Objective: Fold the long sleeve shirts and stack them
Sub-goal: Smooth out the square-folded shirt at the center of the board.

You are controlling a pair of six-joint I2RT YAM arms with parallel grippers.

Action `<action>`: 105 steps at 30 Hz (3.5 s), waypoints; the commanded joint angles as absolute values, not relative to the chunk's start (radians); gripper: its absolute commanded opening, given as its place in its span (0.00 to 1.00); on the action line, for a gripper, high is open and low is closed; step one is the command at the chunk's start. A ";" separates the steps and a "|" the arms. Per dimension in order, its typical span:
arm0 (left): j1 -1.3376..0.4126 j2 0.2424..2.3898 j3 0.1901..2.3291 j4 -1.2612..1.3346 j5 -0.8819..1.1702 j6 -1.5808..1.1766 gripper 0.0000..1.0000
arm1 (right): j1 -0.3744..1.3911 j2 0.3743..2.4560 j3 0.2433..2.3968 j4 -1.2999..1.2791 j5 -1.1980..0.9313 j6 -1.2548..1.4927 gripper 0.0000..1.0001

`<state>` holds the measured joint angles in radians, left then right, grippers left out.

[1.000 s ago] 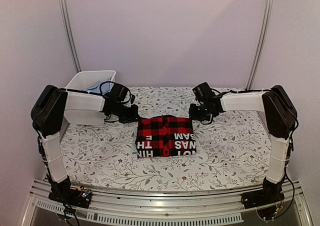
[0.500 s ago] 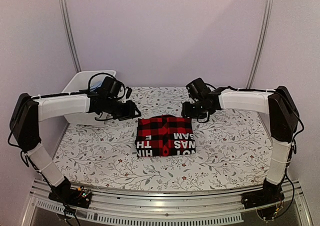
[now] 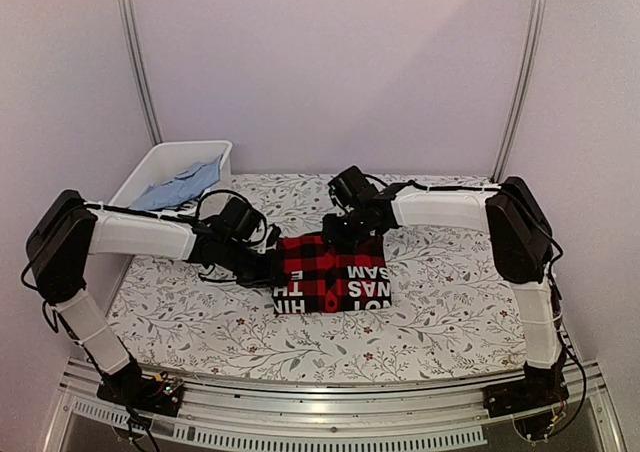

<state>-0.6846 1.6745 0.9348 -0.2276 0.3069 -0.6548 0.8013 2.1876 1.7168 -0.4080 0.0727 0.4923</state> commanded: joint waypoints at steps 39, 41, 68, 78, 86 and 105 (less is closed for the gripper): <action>-0.609 1.693 0.953 -0.275 0.282 -0.605 0.00 | 0.654 2.193 1.603 -0.414 0.011 0.445 0.28; -0.609 1.680 0.954 -0.283 0.280 -0.606 0.00 | 0.649 2.205 1.624 -0.429 0.011 0.444 0.29; -0.512 1.653 0.922 -0.208 0.378 -0.633 0.21 | 0.982 2.090 1.498 -0.565 0.174 0.636 0.48; -0.487 1.748 0.944 -0.168 0.384 -0.628 0.43 | 0.991 2.111 1.496 -0.571 0.175 0.637 0.63; -0.487 1.802 0.956 -0.145 0.409 -0.637 0.45 | 0.990 1.967 1.489 -0.570 0.207 0.624 0.75; -0.512 1.906 0.976 -0.163 0.413 -0.685 0.30 | 0.874 1.751 1.234 -0.474 0.224 0.613 0.80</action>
<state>-0.5014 1.8618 0.9745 -0.1402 0.4187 -0.6716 0.8883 1.8061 1.2736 -0.5190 0.2127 0.6098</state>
